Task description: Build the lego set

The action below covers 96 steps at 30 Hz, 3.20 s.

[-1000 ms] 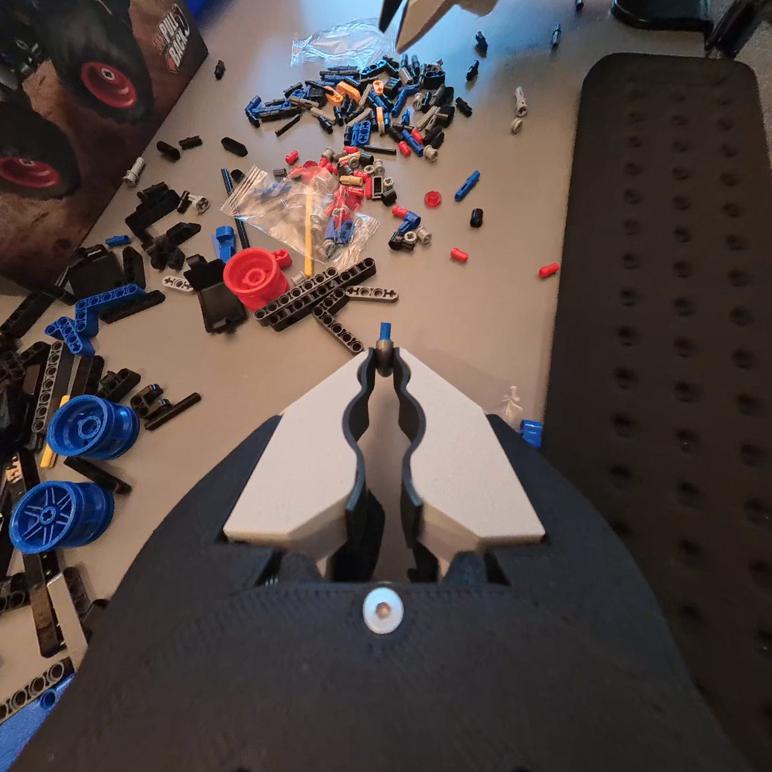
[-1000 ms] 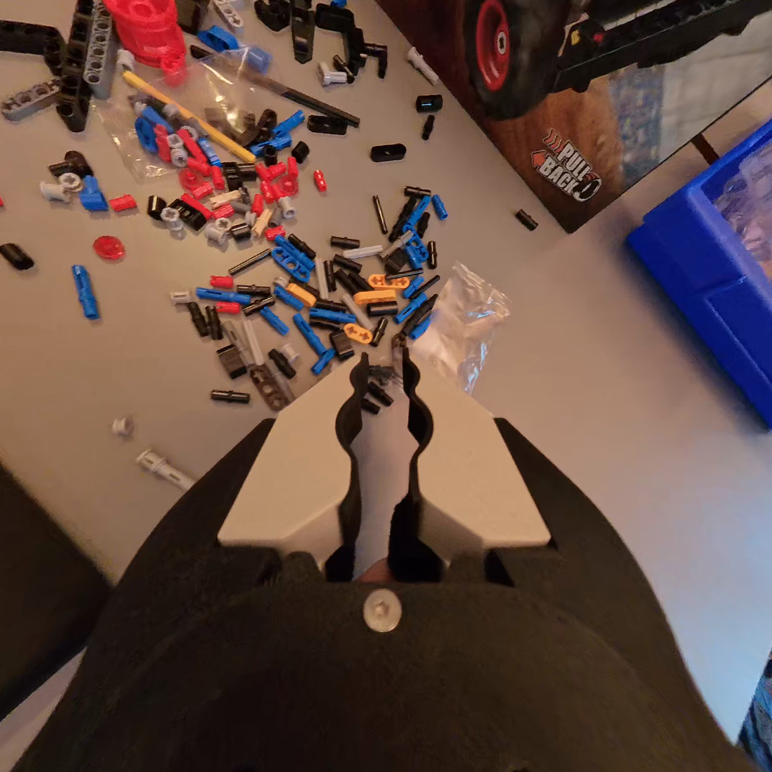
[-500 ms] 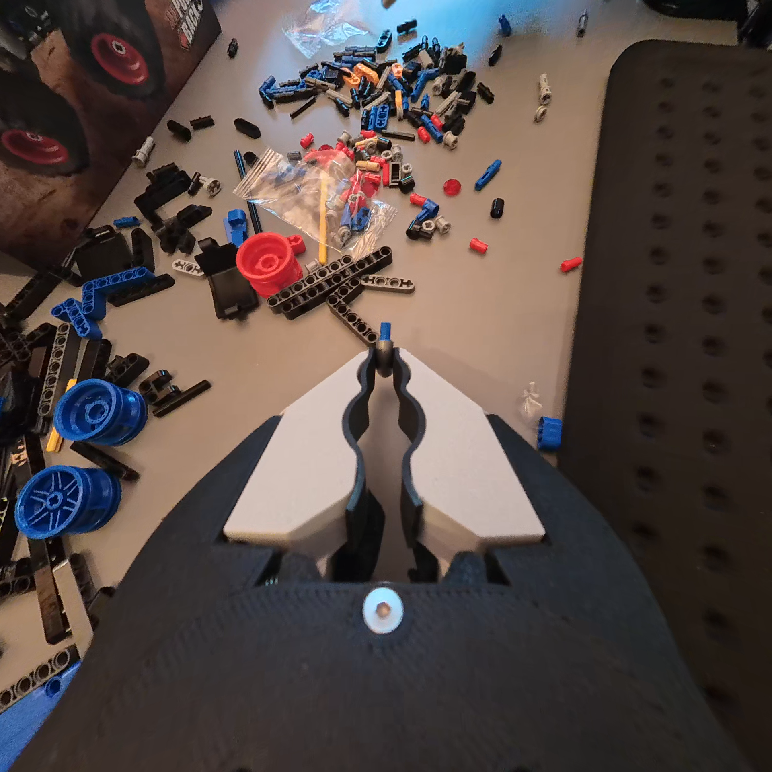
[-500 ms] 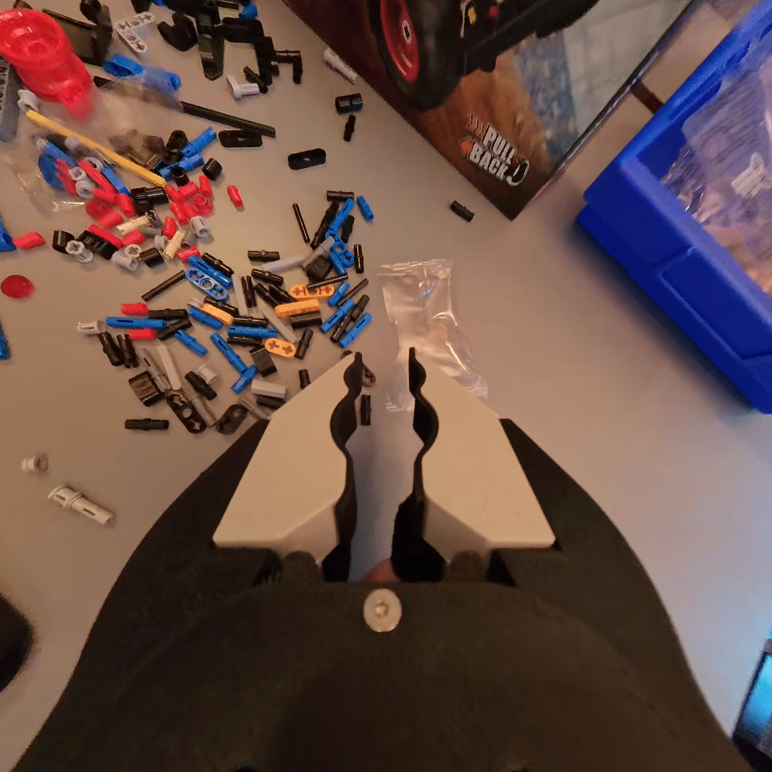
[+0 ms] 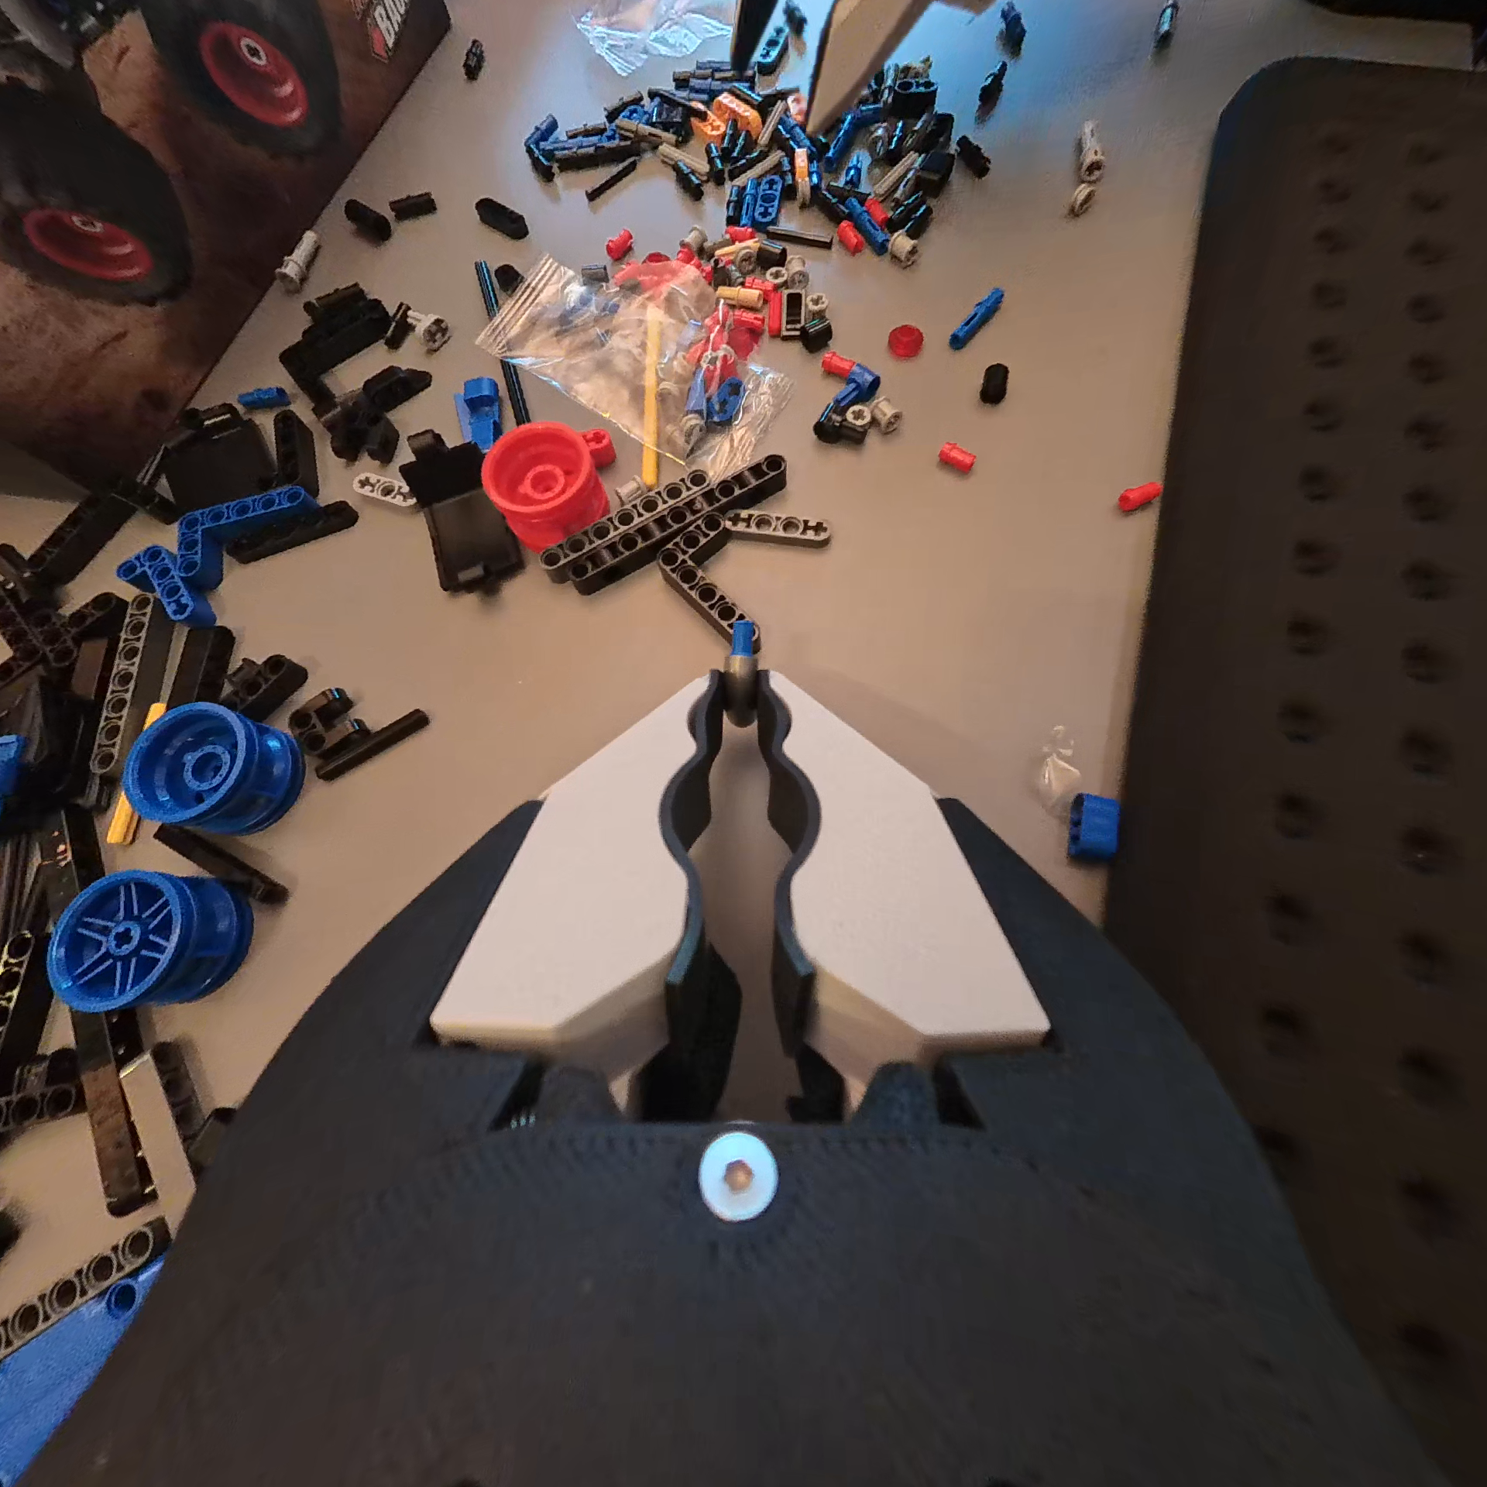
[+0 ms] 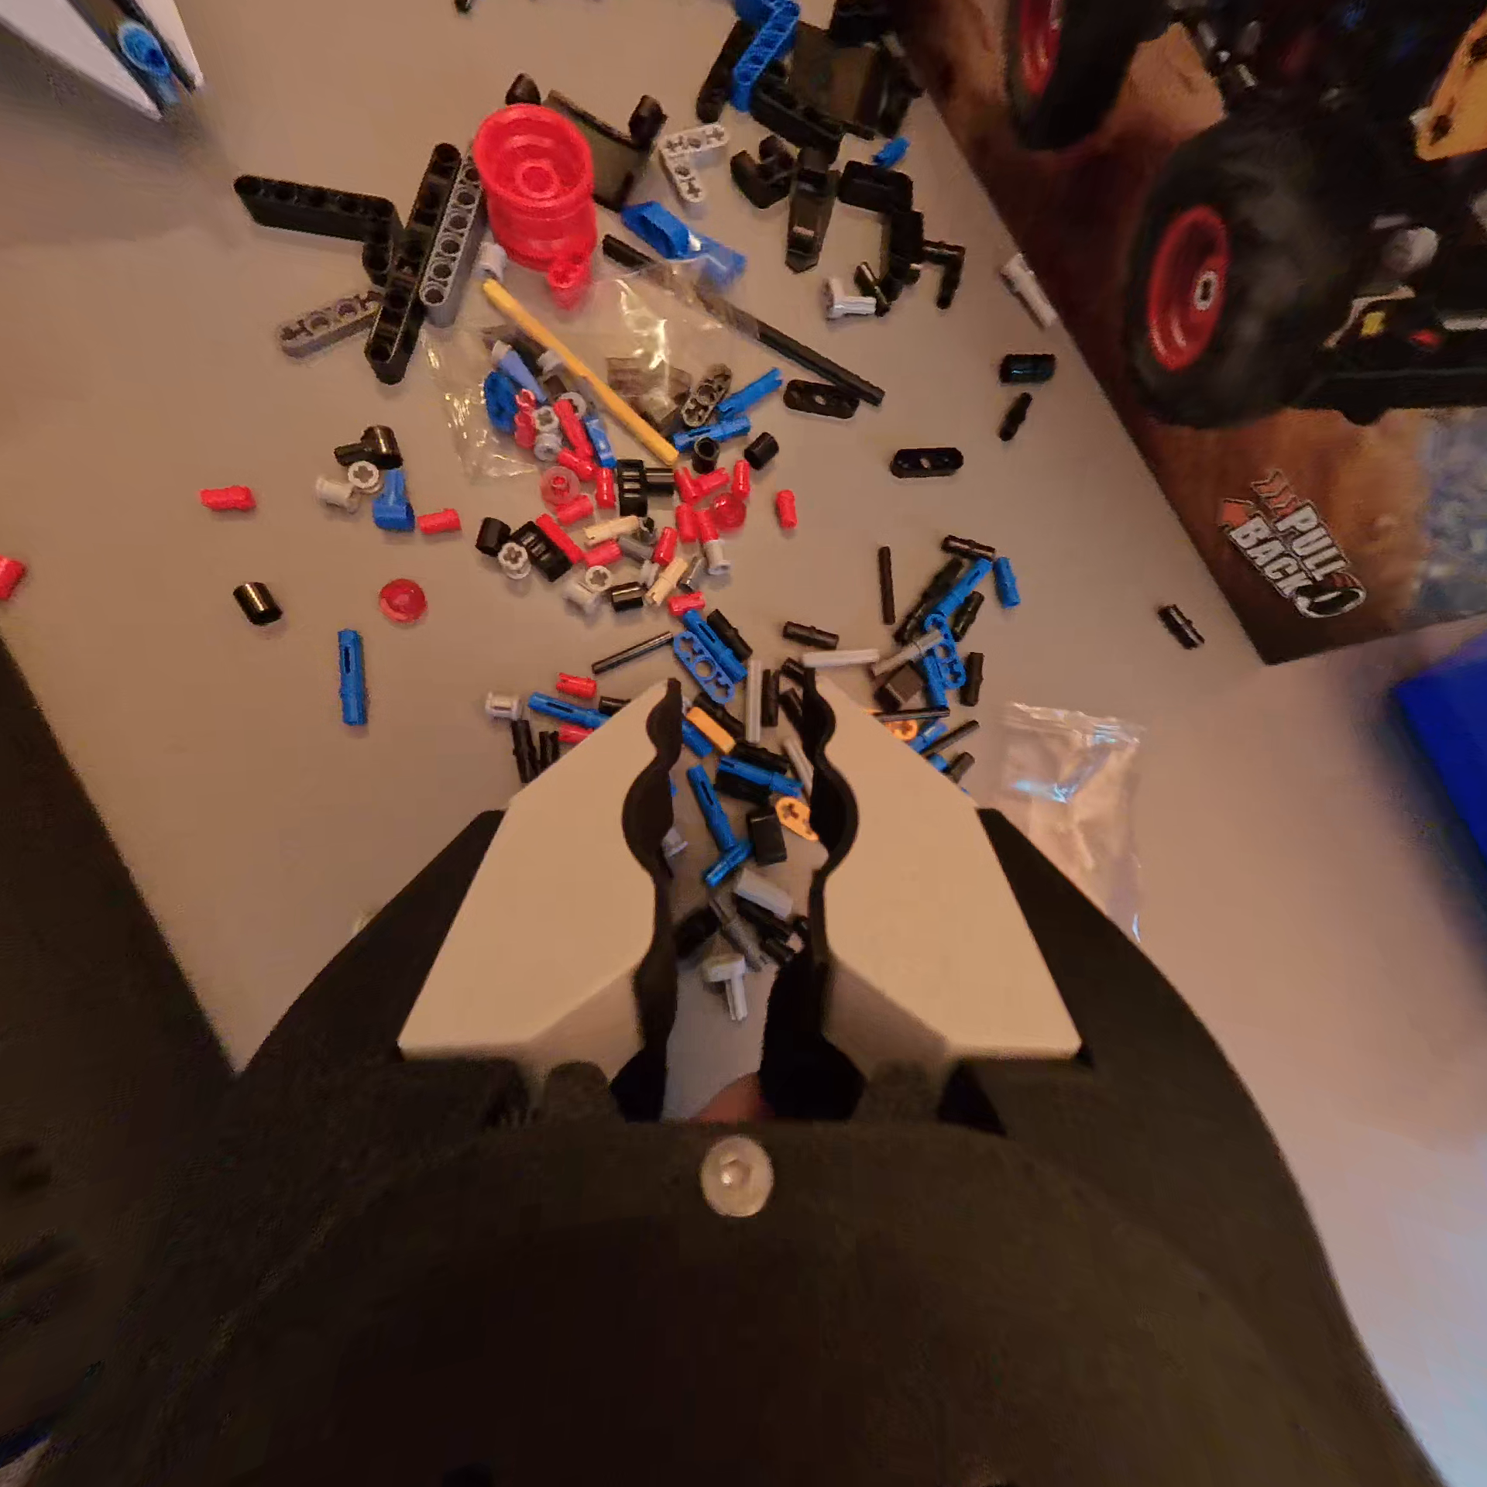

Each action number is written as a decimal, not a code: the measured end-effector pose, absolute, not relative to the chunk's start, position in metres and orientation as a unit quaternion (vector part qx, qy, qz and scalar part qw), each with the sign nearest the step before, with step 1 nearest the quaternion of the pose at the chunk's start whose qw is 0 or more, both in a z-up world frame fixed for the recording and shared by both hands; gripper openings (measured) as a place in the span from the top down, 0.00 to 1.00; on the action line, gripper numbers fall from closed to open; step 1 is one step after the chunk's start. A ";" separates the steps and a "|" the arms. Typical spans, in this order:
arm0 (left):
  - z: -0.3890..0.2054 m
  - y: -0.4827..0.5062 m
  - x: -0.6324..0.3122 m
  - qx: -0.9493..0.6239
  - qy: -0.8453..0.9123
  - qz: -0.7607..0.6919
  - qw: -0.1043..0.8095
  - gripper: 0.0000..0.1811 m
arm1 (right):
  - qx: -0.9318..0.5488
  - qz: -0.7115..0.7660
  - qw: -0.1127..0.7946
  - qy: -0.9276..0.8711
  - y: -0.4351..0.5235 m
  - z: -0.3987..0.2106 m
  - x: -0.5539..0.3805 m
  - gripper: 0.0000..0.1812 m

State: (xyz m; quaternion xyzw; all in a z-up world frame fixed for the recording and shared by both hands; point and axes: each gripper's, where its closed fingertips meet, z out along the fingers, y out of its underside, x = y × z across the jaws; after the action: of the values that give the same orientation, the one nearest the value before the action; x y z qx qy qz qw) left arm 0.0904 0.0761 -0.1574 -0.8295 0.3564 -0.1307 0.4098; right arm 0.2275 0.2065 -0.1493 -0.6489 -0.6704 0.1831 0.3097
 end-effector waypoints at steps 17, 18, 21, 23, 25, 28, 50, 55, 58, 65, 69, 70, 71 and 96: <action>-0.157 0.078 0.092 -0.828 0.357 -0.131 0.413 0.97 | -0.593 0.224 0.289 -0.717 0.171 -0.155 0.176 0.84; -0.157 0.078 0.092 -0.827 0.357 -0.131 0.413 0.97 | -0.589 0.226 0.289 -0.720 0.170 -0.155 0.172 0.84; -0.157 0.078 0.092 -0.827 0.358 -0.131 0.413 0.97 | -0.590 0.227 0.283 -0.721 0.167 -0.158 0.161 0.84; -0.157 0.078 0.093 -0.826 0.359 -0.132 0.413 0.97 | -0.588 0.228 0.276 -0.725 0.163 -0.161 0.157 0.84; -0.157 0.077 0.094 -0.826 0.360 -0.132 0.413 0.97 | -0.584 0.234 0.271 -0.728 0.158 -0.162 0.152 0.84; -0.156 0.077 0.094 -0.825 0.361 -0.132 0.414 0.97 | -0.568 0.262 0.266 -0.733 0.142 -0.157 0.145 0.84; -0.153 0.078 0.093 -0.823 0.359 -0.127 0.421 0.97 | -0.602 0.184 0.295 -0.719 0.206 -0.159 0.153 0.88; -0.153 0.078 0.094 -0.823 0.360 -0.126 0.421 0.97 | -0.610 0.178 0.312 -0.706 0.215 -0.151 0.155 0.84; -0.152 0.078 0.093 -0.822 0.359 -0.126 0.423 0.97 | -0.613 0.189 0.310 -0.702 0.217 -0.149 0.155 0.83; -0.153 0.077 0.093 -0.823 0.360 -0.124 0.420 0.97 | -0.593 0.228 0.286 -0.717 0.194 -0.153 0.147 0.81; -0.153 0.078 0.091 -0.825 0.358 -0.125 0.420 0.97 | -0.567 0.229 0.277 -0.741 0.172 -0.158 0.142 0.85; -0.153 0.078 0.091 -0.825 0.358 -0.126 0.420 0.97 | -0.564 0.231 0.274 -0.744 0.169 -0.160 0.142 0.85; -0.153 0.078 0.092 -0.824 0.358 -0.126 0.420 0.97 | -0.563 0.236 0.273 -0.744 0.166 -0.160 0.140 0.85; -0.151 0.078 0.093 -0.822 0.356 -0.132 0.424 0.97 | -0.752 0.188 0.309 -0.551 0.306 -0.164 0.126 0.91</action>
State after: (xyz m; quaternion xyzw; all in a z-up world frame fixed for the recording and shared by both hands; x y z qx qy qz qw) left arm 0.0927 0.0783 -0.1507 -0.8223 0.3562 -0.1317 0.4239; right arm 0.1256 0.3060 -0.1636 -0.7522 -0.5508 0.1876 0.3092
